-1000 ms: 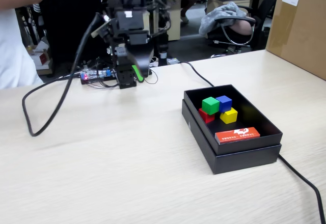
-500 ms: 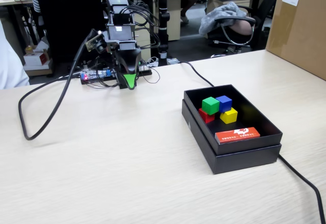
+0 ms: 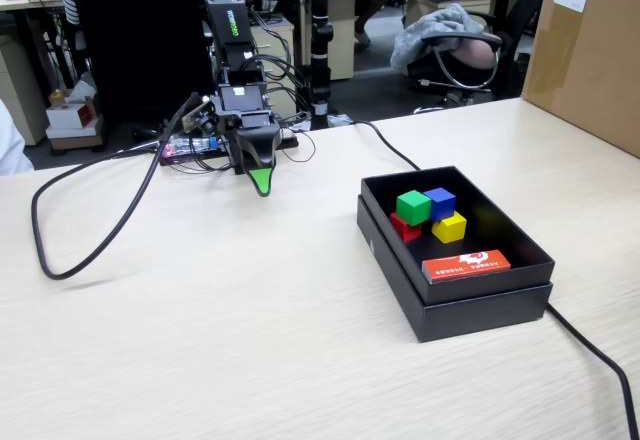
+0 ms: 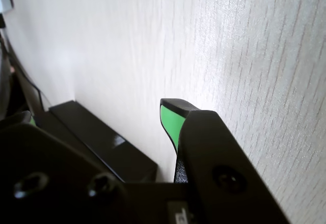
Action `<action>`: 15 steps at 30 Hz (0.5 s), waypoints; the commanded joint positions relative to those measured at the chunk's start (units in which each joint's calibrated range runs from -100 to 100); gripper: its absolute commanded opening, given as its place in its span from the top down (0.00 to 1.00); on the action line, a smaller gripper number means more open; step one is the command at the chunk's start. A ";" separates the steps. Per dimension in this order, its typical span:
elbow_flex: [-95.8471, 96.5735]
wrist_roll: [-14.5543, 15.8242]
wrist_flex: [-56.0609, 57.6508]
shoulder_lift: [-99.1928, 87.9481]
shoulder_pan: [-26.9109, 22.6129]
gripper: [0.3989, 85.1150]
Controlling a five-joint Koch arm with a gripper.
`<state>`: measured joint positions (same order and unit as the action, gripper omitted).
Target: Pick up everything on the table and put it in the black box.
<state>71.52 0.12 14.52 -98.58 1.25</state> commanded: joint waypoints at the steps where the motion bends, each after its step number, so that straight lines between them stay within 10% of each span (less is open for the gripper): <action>1: -1.17 -0.39 -3.85 -1.42 0.00 0.41; 15: 25.22 -3.81 -25.27 -1.42 -1.17 0.40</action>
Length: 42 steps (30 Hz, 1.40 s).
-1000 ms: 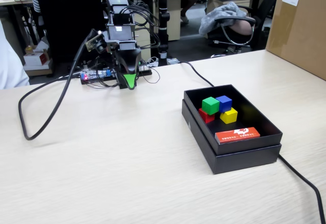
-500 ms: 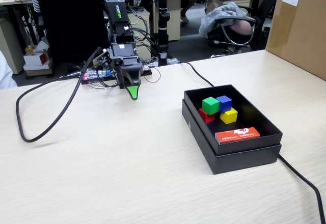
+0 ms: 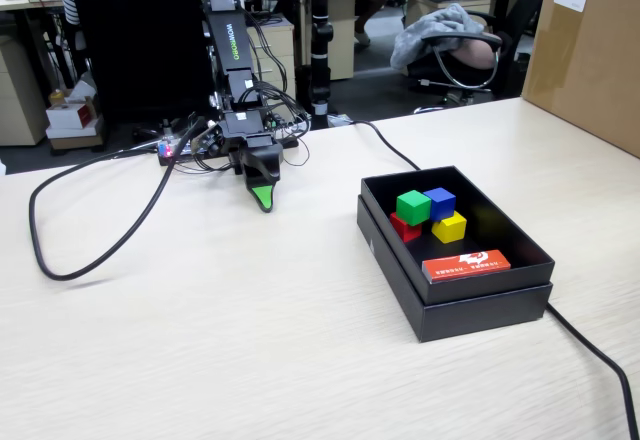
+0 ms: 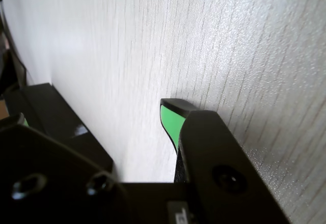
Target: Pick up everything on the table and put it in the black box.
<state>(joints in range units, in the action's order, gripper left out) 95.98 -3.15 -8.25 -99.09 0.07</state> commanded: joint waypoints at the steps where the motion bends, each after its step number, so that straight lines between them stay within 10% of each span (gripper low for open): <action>1: 1.12 -0.54 -1.99 -0.91 0.05 0.40; 42: 1.39 -1.61 4.49 0.93 0.83 0.41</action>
